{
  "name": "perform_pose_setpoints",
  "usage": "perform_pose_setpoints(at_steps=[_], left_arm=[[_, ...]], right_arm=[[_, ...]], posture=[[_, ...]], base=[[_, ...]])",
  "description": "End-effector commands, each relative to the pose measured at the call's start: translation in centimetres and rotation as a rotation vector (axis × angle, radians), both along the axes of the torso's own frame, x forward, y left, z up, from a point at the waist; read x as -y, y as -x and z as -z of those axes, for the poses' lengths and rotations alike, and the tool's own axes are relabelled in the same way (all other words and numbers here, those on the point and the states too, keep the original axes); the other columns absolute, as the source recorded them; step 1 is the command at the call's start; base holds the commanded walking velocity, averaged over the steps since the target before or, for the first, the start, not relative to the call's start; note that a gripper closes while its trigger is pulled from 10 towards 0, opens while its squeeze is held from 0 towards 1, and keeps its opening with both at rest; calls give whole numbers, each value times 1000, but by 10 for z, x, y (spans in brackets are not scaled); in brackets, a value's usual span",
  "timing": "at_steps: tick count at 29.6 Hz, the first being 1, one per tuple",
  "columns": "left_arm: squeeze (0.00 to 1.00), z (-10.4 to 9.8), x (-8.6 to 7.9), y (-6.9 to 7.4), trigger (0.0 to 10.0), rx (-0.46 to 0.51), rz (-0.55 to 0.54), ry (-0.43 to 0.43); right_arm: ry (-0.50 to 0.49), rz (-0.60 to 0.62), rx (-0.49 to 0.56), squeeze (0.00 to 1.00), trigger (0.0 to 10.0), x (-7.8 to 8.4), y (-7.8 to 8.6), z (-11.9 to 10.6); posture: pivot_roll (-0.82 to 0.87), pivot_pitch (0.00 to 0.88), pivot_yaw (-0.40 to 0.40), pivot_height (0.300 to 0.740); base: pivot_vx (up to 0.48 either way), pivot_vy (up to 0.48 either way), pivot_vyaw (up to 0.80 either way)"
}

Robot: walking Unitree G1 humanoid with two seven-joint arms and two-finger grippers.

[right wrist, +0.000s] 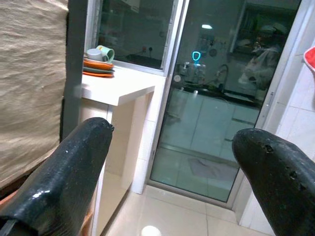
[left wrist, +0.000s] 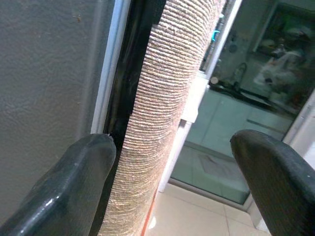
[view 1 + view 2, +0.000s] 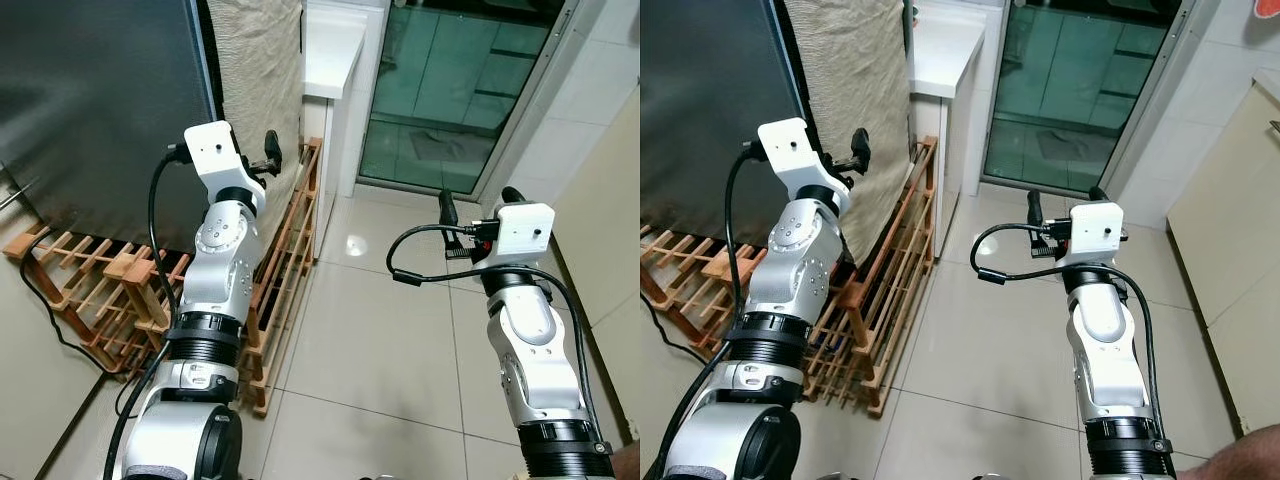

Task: Restocking fridge

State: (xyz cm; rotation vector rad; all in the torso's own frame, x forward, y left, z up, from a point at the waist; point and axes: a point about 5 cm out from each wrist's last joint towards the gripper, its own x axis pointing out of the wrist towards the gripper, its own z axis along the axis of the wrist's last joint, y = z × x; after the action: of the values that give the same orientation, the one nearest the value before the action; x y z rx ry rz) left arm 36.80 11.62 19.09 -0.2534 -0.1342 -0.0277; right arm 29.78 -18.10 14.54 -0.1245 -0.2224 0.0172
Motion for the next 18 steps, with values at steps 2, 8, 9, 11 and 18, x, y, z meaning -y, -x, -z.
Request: perform_pose_setpoints(at_steps=[2,8,9,11,18], left_arm=[[0,-17,28,2,10000,73,145,-2],[0,-39,68,23,10000,216,446,84],[0,-41,72,26,10000,230,488,96],[0,-43,76,30,10000,249,525,99],[0,-41,50,32,10000,263,438,79]], right_arm=[[0,15,1,0,10000,2,2,-1],[-3,9,-1,0,10000,0,2,0],[-3,8,-1,0,10000,0,3,0],[-4,8,-2,0,10000,0,3,0],[-11,15,5,0,10000,-1,3,-1]], posture=[[-159,0,-6,740],[-159,0,-5,740],[-159,0,-5,740],[-159,0,-5,740],[-155,0,4,740]], base=[[0,0,0],[0,0,0],[0,0,0],[0,0,0],[0,0,0]])
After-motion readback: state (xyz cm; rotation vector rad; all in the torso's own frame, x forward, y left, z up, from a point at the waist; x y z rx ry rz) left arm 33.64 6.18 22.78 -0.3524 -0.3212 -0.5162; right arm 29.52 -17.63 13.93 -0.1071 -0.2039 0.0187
